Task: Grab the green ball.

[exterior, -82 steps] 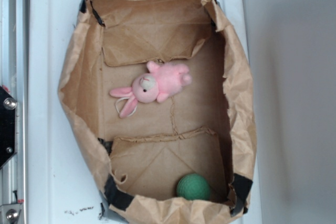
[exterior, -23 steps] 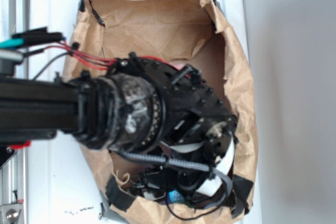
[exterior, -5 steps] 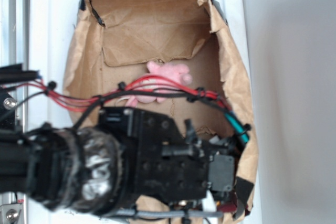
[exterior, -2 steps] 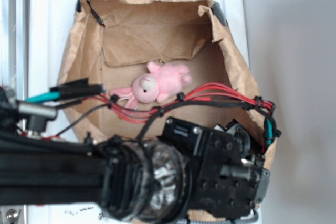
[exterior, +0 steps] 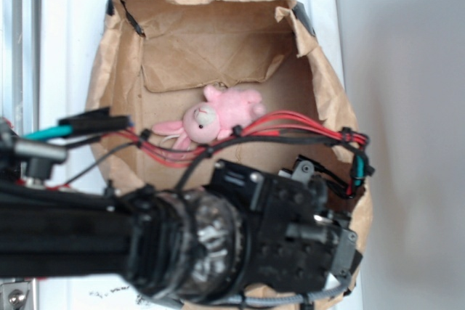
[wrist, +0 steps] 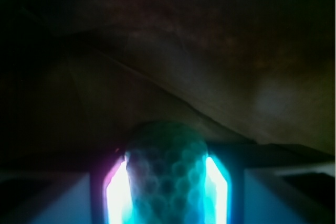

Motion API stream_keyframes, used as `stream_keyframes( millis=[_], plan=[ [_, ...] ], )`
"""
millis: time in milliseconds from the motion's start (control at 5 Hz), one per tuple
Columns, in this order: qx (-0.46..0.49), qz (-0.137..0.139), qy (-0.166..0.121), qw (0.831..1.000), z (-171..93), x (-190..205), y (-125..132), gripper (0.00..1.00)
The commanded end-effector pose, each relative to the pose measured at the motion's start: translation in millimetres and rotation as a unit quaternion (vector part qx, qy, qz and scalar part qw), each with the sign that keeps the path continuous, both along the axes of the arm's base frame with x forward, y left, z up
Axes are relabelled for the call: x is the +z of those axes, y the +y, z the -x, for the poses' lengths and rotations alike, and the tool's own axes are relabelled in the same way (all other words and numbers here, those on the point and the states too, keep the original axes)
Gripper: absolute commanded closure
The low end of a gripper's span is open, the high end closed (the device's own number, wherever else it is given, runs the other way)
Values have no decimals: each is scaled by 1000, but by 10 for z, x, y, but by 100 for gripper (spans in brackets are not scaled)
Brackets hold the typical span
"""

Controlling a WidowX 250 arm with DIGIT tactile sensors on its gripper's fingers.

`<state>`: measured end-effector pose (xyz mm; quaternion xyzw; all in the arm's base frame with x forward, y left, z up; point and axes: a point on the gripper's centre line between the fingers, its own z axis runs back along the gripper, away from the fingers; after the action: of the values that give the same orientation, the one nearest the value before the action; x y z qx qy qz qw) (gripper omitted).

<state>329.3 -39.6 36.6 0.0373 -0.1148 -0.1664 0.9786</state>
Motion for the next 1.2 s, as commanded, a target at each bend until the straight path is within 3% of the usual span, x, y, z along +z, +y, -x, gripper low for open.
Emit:
stream_keyframes(
  millis=[0, 200, 400, 800, 1000],
  plan=[
    [64, 72, -45, 994, 37, 288, 144, 100],
    [86, 75, -80, 990, 35, 479, 230, 100],
    [95, 81, -91, 988, 88, 713, 295, 100],
    [75, 81, -82, 991, 127, 995, 420, 100],
    [51, 59, -75, 994, 138, 1135, 480, 100]
  ],
)
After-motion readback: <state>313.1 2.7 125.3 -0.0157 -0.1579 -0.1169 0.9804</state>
